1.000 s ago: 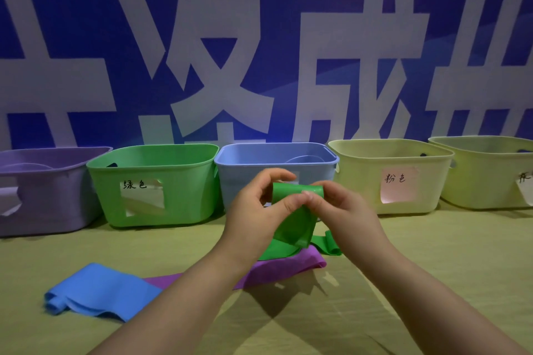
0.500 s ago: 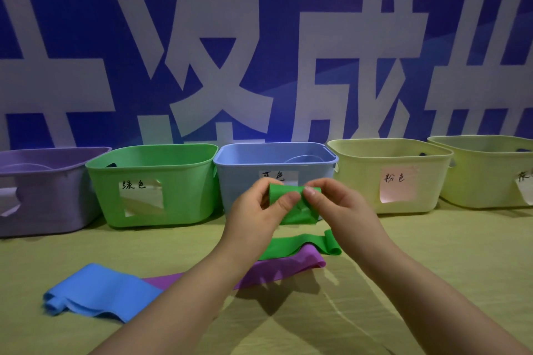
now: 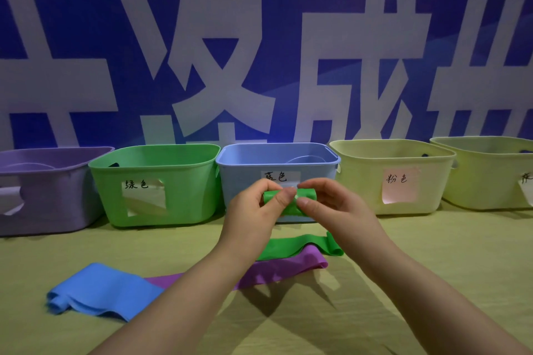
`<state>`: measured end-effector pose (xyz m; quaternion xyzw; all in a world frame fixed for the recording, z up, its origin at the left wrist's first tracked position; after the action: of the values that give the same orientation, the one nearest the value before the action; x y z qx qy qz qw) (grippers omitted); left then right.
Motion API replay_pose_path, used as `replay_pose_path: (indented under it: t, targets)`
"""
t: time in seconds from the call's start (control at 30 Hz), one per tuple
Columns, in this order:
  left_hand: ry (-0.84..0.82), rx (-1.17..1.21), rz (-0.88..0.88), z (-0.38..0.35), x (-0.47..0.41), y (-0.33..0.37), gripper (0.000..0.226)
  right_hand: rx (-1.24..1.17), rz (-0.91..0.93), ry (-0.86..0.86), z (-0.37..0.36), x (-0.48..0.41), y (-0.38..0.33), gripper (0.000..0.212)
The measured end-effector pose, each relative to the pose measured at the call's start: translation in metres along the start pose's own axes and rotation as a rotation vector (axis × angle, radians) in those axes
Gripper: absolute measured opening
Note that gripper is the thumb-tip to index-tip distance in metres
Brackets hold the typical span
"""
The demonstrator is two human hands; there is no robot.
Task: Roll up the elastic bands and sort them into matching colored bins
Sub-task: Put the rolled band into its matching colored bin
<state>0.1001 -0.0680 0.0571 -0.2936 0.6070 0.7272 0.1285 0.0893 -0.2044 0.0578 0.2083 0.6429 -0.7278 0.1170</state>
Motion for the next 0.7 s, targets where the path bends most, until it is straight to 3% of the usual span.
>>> replay_pose_path:
  t: [0.33, 0.57, 0.7]
  targets:
    - [-0.01, 0.053, 0.056, 0.0, 0.001, -0.001, 0.053, 0.006, 0.021, -0.032, -0.003, 0.0, 0.004, 0.006]
    - [-0.041, 0.004, 0.004, -0.003, 0.002, 0.005, 0.014, 0.102, 0.073, 0.016, 0.002, 0.0, -0.001, 0.009]
    - [-0.052, 0.007, -0.015, 0.005, 0.0, 0.01, 0.033, 0.152, 0.129, -0.001, -0.004, 0.003, -0.005, 0.015]
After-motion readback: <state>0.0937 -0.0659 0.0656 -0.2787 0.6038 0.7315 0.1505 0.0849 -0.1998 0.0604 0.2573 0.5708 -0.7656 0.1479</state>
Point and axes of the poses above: each hand's wrist, its own x-axis away from the middle knuckle, its own z-axis out of the back of the hand, y = z × x, the point moved 7 cm from there along -x, towards the middle knuckle, and after that the axes turned 11 degrees about y, right-handed, at the moved point
